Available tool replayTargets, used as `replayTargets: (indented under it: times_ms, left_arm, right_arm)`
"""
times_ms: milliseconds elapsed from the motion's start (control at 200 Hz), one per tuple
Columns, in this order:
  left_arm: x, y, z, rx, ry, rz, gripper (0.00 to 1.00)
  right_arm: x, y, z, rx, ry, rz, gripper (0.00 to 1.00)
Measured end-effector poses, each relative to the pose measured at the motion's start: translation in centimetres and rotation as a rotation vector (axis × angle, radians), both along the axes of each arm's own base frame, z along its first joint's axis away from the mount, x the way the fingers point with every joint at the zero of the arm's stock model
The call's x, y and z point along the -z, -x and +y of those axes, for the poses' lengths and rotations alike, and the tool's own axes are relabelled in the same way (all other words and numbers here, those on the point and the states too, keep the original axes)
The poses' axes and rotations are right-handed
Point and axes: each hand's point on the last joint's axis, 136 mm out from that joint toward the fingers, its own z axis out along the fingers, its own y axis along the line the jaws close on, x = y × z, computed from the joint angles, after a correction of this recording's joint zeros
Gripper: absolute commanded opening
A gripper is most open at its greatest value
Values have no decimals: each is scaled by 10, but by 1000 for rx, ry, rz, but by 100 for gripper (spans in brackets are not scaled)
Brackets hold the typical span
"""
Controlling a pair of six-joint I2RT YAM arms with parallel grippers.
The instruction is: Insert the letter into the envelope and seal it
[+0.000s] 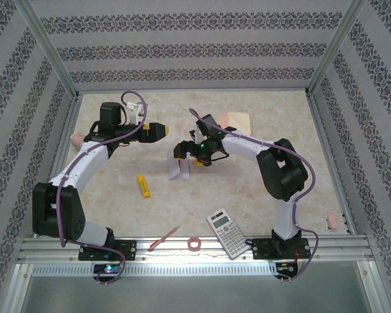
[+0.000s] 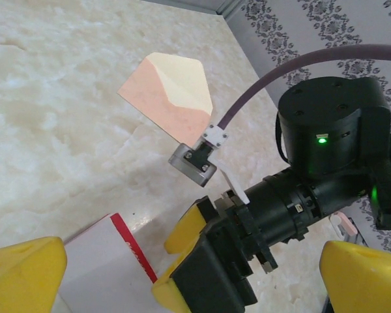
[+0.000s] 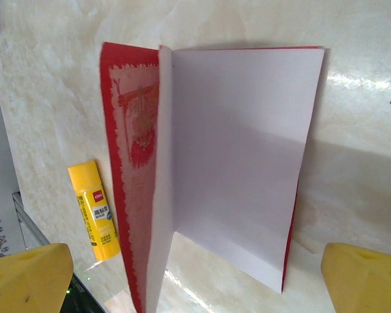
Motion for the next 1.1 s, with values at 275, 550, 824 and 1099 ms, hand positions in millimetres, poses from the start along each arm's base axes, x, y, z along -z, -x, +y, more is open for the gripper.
replayTargets:
  times_ms: [275, 550, 824, 1099]
  left_arm:
    - [1, -20, 6, -58, -32, -6, 100]
    - [-9, -62, -26, -56, -59, -49, 100]
    - [6, -99, -97, 0, -85, -63, 100]
    - [15, -112, -113, -7, -73, -43, 100]
  right_arm:
    - [-40, -20, -23, 48, -33, -88, 97]
    - [-62, -57, -86, 174, -9, -155, 95]
    - [-80, -96, -177, 327, 91, -233, 89]
    - [-107, -159, -254, 430, 180, -375, 83]
